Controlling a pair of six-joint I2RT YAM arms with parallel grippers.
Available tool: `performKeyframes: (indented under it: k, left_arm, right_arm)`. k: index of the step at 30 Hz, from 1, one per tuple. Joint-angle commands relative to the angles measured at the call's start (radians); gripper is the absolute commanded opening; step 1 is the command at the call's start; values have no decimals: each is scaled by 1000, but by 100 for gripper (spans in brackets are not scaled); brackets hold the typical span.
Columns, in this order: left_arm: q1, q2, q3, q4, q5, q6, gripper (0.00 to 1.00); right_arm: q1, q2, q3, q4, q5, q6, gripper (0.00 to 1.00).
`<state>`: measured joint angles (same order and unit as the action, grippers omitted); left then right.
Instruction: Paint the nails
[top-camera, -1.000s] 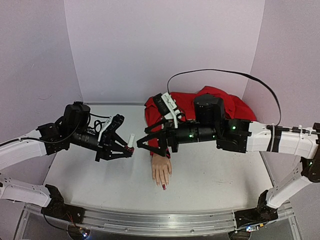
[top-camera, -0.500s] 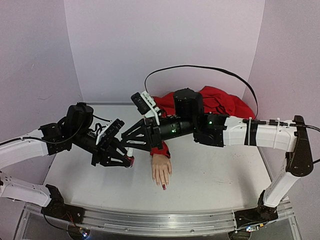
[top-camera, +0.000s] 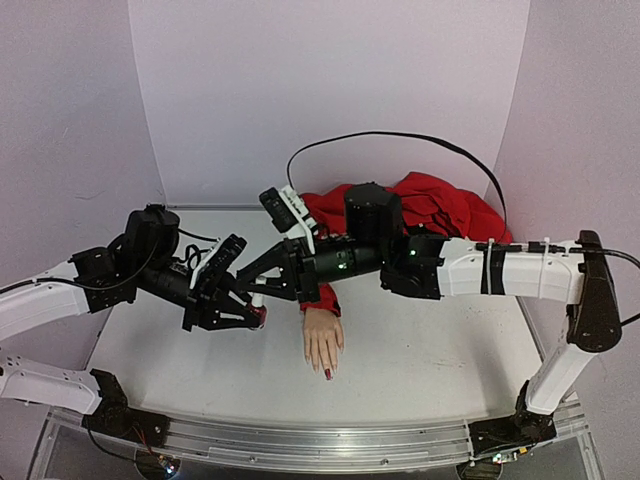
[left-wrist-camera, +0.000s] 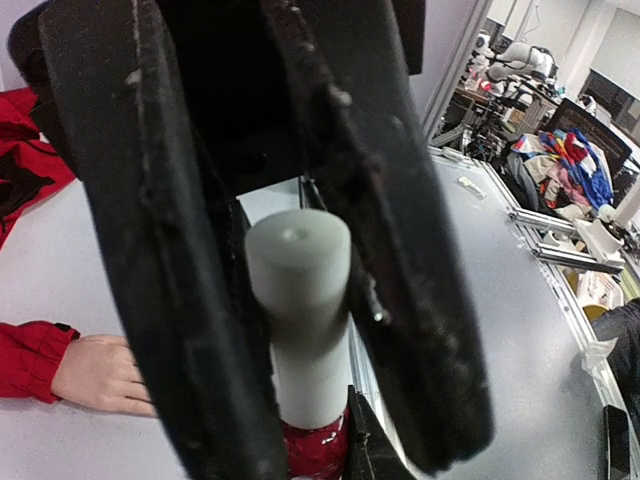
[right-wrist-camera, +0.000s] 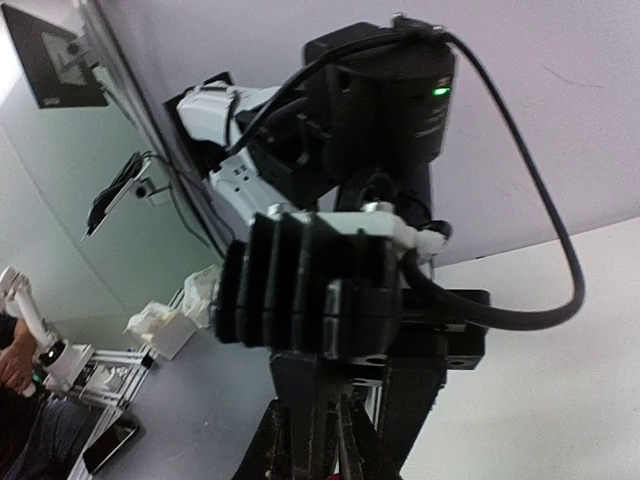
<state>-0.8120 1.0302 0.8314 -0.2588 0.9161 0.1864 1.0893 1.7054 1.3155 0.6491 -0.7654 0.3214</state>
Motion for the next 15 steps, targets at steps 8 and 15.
performKeyframes:
  k: [8,15]
  left_arm:
    - [15,-179,-48,159,-547,3,0]
    - [16,-218,-74,179,-810,22,0]
  right_arm:
    - [159,26,-33,17,698,33,0]
    - [346,233,260,-176,1405,294,0]
